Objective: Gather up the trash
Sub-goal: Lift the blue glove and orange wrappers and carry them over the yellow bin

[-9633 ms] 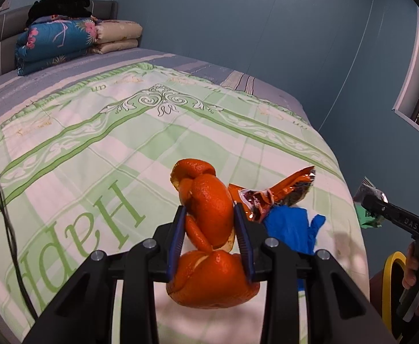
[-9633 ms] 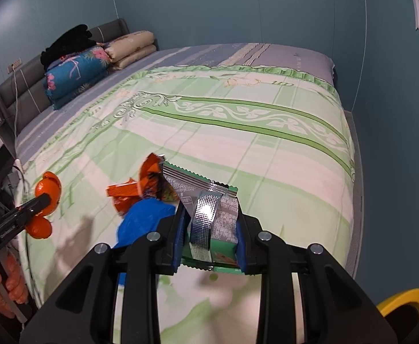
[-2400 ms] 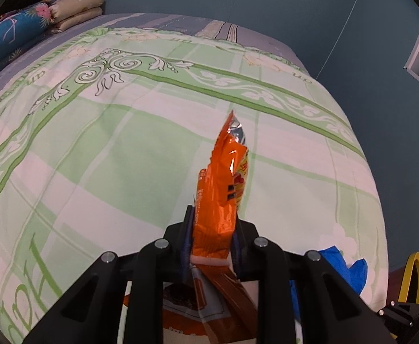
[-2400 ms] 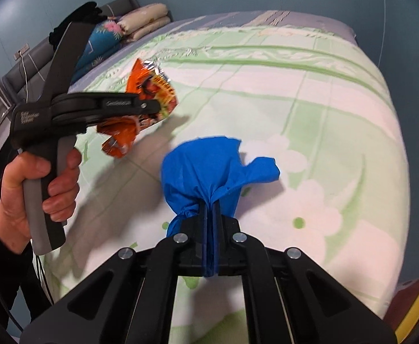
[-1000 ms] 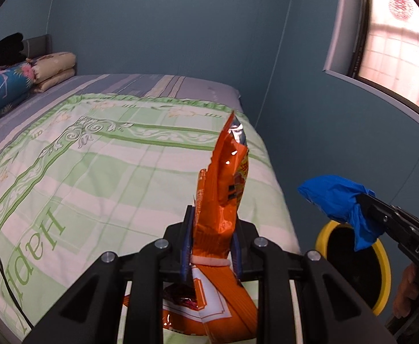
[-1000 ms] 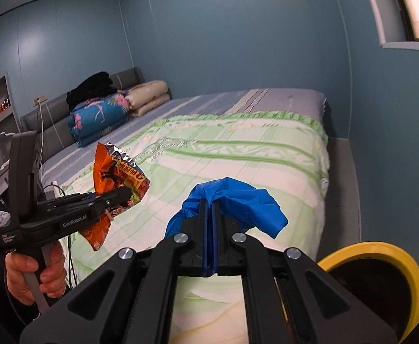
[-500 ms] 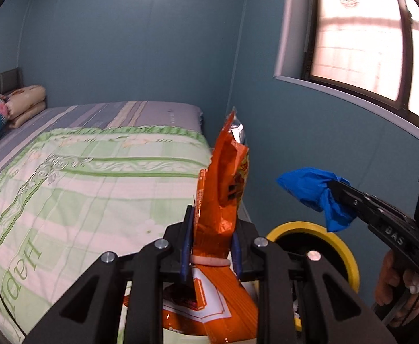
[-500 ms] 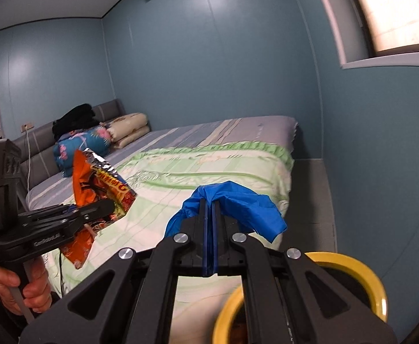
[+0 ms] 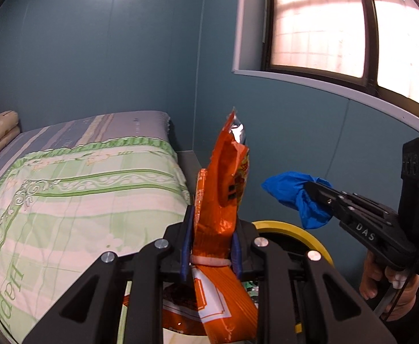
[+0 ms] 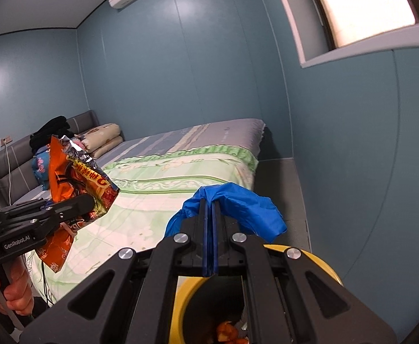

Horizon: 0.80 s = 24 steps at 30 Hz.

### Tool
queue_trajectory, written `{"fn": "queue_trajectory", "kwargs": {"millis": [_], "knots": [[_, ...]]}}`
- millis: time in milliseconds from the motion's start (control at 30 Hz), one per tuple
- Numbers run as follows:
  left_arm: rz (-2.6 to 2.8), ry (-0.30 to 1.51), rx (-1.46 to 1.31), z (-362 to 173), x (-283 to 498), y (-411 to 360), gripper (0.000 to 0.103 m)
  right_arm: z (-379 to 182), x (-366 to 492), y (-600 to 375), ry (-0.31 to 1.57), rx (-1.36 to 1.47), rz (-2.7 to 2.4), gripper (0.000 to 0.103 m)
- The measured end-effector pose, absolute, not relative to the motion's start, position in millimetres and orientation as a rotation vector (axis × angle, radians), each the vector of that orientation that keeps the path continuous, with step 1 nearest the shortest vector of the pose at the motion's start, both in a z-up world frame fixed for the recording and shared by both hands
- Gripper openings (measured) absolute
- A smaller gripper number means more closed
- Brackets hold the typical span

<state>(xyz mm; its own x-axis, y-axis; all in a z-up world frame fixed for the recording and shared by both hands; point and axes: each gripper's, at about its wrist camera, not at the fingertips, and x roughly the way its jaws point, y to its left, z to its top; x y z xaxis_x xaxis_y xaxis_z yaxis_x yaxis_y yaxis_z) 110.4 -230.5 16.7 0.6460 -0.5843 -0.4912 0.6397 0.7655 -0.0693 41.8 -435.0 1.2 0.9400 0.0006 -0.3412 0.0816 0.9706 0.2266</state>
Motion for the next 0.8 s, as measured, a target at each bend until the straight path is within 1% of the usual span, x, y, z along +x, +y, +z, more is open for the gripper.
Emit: {"fn": "queue_trajectory", "kwargs": {"millis": [800], "knots": [[-0.785,0.539,0.205,-5.9,97.4,-295.4,0.021,-40.1,31.3,-470.4,0.424,0.322,-0.128,0.002]]}}
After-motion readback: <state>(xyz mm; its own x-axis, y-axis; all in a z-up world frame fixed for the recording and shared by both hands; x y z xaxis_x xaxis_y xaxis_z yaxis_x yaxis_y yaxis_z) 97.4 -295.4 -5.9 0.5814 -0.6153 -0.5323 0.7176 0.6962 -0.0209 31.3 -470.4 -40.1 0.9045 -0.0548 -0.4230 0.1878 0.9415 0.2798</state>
